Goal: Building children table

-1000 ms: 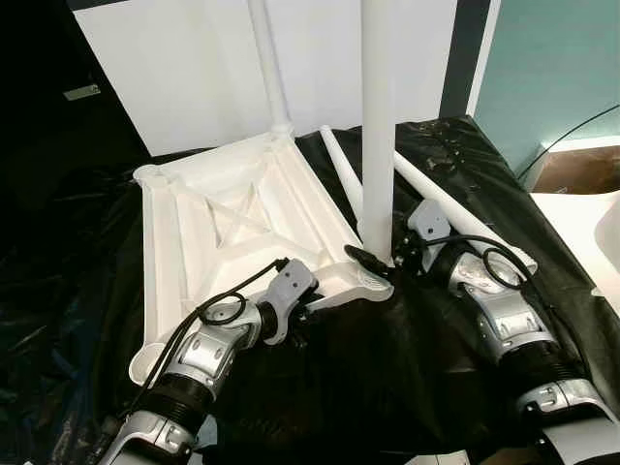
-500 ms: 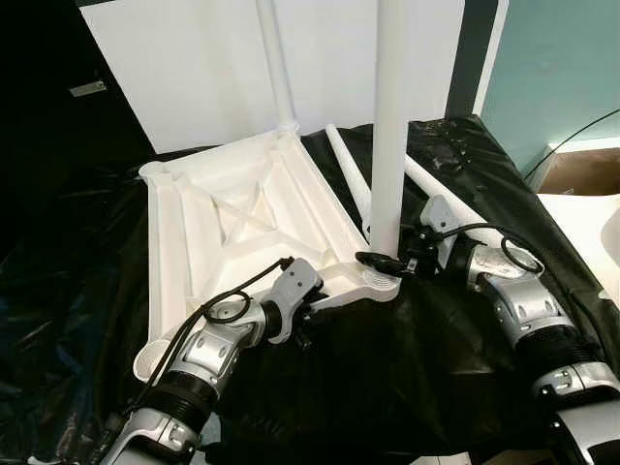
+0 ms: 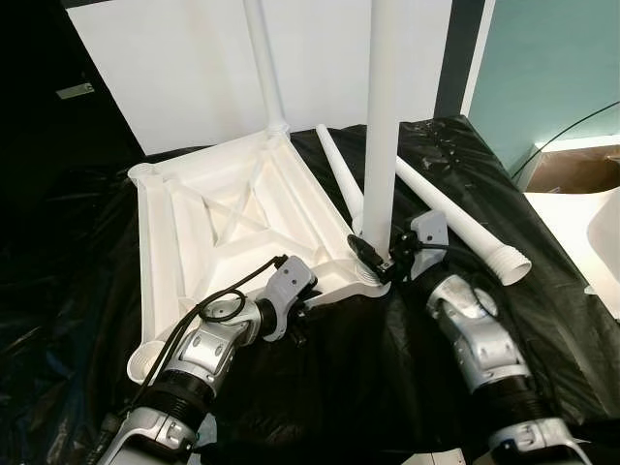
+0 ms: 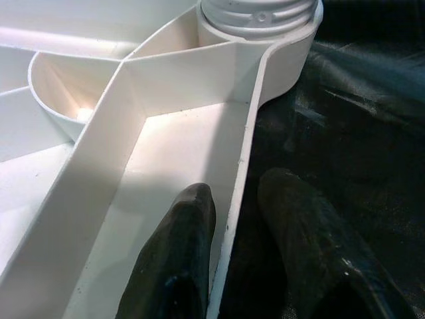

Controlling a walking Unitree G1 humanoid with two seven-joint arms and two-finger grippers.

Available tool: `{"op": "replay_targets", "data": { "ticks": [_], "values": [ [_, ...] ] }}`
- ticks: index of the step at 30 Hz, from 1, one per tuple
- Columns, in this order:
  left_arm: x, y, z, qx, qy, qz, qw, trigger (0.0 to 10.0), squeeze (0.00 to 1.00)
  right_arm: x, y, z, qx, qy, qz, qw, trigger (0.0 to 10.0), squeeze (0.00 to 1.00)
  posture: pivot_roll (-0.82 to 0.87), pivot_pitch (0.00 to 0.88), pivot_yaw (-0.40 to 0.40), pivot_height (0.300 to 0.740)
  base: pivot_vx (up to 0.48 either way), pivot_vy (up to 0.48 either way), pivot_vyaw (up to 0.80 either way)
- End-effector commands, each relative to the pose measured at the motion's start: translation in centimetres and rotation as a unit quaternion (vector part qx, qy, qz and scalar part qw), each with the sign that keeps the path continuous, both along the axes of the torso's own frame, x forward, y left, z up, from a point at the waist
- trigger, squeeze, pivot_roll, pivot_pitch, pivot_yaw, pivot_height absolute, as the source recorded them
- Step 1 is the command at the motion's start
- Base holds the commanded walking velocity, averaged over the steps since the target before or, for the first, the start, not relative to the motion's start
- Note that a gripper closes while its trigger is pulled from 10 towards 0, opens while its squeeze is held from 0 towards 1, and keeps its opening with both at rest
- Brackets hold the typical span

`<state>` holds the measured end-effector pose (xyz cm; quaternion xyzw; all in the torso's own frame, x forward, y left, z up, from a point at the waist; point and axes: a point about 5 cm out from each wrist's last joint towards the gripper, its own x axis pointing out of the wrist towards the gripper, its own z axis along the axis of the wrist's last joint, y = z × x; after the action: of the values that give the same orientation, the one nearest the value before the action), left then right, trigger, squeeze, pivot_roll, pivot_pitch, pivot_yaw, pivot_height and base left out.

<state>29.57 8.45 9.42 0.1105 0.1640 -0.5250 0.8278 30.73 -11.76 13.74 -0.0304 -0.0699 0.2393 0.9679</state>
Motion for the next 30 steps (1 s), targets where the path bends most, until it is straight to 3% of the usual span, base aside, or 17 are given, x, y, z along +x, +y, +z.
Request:
{"op": "replay_targets", "data": {
  "ticks": [1,2,3,6,7,10,11,12,13,14,15,17,19,20,30],
  "values": [
    [-1.2,-0.2,-1.6,0.018,0.041,-0.038,0.998,10.0,0.00,-0.8,-0.5,-1.8,0.010,0.029,-0.058,0.998,0.0,0.00,-0.11,0.000,0.120,0.740,0.000,0.000,0.00],
    [-1.2,-0.2,-1.6,0.018,0.041,-0.038,0.998,10.0,0.00,-0.8,-0.5,-1.8,0.010,0.029,-0.058,0.998,0.0,0.00,-0.11,0.000,0.120,0.740,0.000,0.000,0.00],
    [-1.0,0.0,-1.4,0.016,0.038,-0.030,0.999,10.0,0.00,-0.9,-1.3,-1.8,0.002,0.017,-0.102,0.995,4.9,0.00,-0.09,0.000,0.111,0.740,0.000,0.000,0.00],
    [-1.0,0.2,-1.4,0.015,0.038,-0.026,0.999,10.0,0.00,-0.7,-1.6,-1.6,-0.001,0.014,-0.112,0.994,4.9,0.00,-0.09,0.000,0.111,0.740,0.000,0.000,0.00],
    [-1.1,0.3,-1.5,0.017,0.036,-0.024,0.999,10.0,0.00,-0.8,-1.1,-1.4,-0.007,0.009,-0.097,0.995,10.0,0.00,-0.07,0.000,0.099,0.740,0.000,0.000,0.00],
    [-1.3,0.3,-1.6,0.019,0.036,-0.022,0.999,10.0,0.00,-1.0,-0.7,-1.1,-0.011,0.003,-0.079,0.997,10.0,0.00,-0.07,0.000,0.095,0.740,0.000,0.000,0.00],
    [-1.4,0.4,-1.7,0.018,0.037,-0.020,0.999,10.0,0.00,-1.1,-0.1,-1.0,-0.013,0.003,-0.039,0.999,10.0,1.00,-0.06,0.000,0.090,0.740,0.000,0.000,0.00],
    [-1.4,0.4,-1.7,0.018,0.037,-0.020,0.999,10.0,0.00,-1.1,-0.1,-1.0,-0.013,0.003,-0.039,0.999,10.0,1.00,-0.06,0.000,0.090,0.740,0.000,0.000,0.00],
    [-1.6,0.4,-1.7,0.017,0.038,-0.017,0.999,10.0,0.00,-1.1,0.4,-0.7,-0.030,-0.007,0.006,0.999,10.0,1.00,-0.05,0.000,0.082,0.740,0.000,0.000,0.00],
    [-1.7,0.5,-1.7,0.016,0.037,-0.012,0.999,10.0,0.00,-1.0,0.5,-0.5,-0.049,-0.008,0.056,0.997,10.0,0.00,-0.05,0.000,0.082,0.740,0.000,0.000,0.00],
    [-1.7,0.5,-1.7,0.016,0.037,-0.012,0.999,10.0,0.00,-1.0,0.5,-0.5,-0.049,-0.008,0.056,0.997,10.0,0.00,-0.05,0.000,0.082,0.740,0.000,0.000,0.00],
    [-1.8,0.9,-1.5,0.016,0.034,-0.004,0.999,10.0,0.00,-0.6,0.0,-0.1,-0.089,-0.011,0.116,0.989,10.0,0.00,0.01,0.000,0.057,0.740,0.000,0.000,0.00],
    [-1.8,0.9,-1.5,0.016,0.034,-0.004,0.999,10.0,0.00,-0.6,0.0,-0.1,-0.089,-0.011,0.116,0.989,10.0,0.00,0.01,0.000,0.057,0.740,0.000,0.000,0.00],
    [-1.9,1.3,-1.4,0.017,0.031,0.004,0.999,10.0,0.00,0.3,-0.8,0.4,-0.118,-0.018,0.129,0.984,10.0,0.00,0.03,0.000,0.049,0.740,0.000,0.000,0.00],
    [-2.8,2.5,-1.4,0.021,0.025,0.024,0.999,10.0,0.00,0.6,-0.8,0.9,-0.133,-0.017,0.144,0.981,10.0,0.00,0.06,0.000,0.007,0.740,0.000,0.000,0.00]
  ]
}}
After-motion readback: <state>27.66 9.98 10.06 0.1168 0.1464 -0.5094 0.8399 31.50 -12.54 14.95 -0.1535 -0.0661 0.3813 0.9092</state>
